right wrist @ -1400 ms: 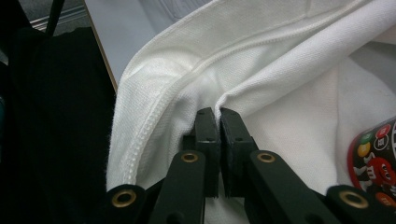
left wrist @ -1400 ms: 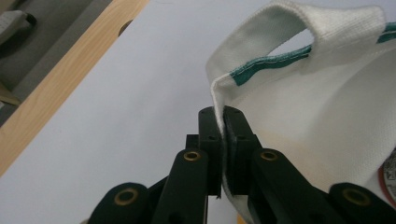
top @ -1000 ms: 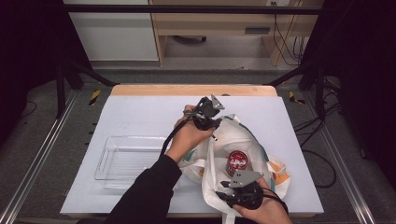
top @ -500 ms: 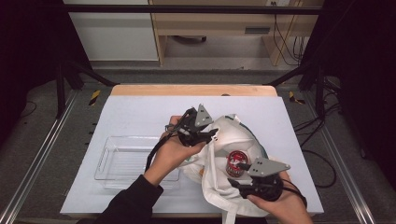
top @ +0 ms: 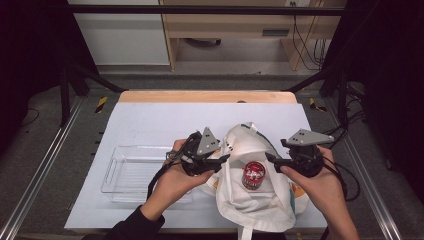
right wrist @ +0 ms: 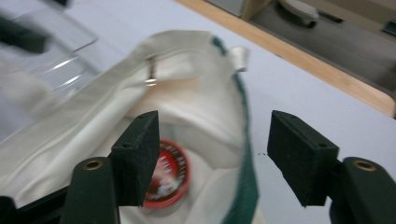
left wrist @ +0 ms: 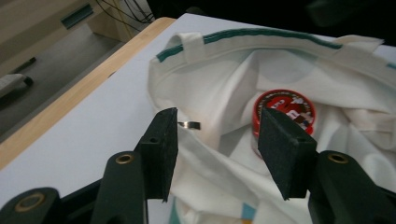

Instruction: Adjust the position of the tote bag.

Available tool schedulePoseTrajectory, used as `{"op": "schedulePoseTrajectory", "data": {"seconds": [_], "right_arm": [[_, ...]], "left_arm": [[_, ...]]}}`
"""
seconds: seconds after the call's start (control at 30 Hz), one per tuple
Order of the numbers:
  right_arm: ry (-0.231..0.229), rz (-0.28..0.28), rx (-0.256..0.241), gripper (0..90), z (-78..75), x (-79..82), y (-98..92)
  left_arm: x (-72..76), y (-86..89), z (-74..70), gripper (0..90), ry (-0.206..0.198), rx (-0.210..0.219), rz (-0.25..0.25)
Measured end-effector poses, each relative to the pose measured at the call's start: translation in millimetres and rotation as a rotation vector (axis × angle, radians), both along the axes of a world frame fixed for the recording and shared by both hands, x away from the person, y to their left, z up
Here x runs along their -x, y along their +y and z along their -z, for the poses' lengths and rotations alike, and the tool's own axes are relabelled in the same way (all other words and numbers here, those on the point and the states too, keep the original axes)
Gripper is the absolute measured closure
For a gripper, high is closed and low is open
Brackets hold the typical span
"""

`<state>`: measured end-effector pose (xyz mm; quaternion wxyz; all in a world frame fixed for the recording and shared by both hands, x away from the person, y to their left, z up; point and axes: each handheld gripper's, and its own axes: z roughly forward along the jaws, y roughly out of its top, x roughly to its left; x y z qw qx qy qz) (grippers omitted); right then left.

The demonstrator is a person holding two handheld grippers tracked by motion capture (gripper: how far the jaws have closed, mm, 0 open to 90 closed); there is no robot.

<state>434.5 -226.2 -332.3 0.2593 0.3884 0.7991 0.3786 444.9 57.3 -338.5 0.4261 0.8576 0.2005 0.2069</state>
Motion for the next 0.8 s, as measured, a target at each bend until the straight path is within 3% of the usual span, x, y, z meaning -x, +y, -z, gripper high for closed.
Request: {"op": "schedulePoseTrajectory", "data": {"seconds": [0.07, 0.1, 0.17, 0.33, 0.47, 0.6, 0.8], "right_arm": [[-0.009, 0.04, -0.041, 42.9, 8.1, -7.3, -5.5], [0.015, 0.046, -0.061, 44.1, 13.5, -10.8, -7.4], [0.041, 0.031, -0.023, 45.6, 24.8, -12.1, -8.4], [0.059, 0.046, 0.003, 47.0, 41.2, -10.3, -15.7], [0.063, 0.057, -0.036, 42.8, 46.1, -13.2, -23.0], [0.082, 0.038, -0.031, 44.6, 53.7, -16.8, -19.4], [0.101, 0.054, 0.001, 55.0, 61.0, -21.1, -14.7]], "left_arm": [[6.8, -5.4, 3.2, 46.7, -0.004, -0.007, 0.021], [10.3, -7.8, 4.9, 45.8, -0.01, -0.013, 0.033], [16.6, -10.8, 8.7, 45.2, -0.015, -0.015, 0.05], [25.4, -10.8, 20.5, 45.0, 0.003, -0.007, 0.085], [31.7, -2.8, 26.6, 46.0, 0.011, 0.067, 0.127], [40.6, -1.3, 31.6, 43.8, 0.029, 0.057, 0.166], [53.7, 0.7, 40.7, 44.9, 0.014, 0.051, 0.197]]}}
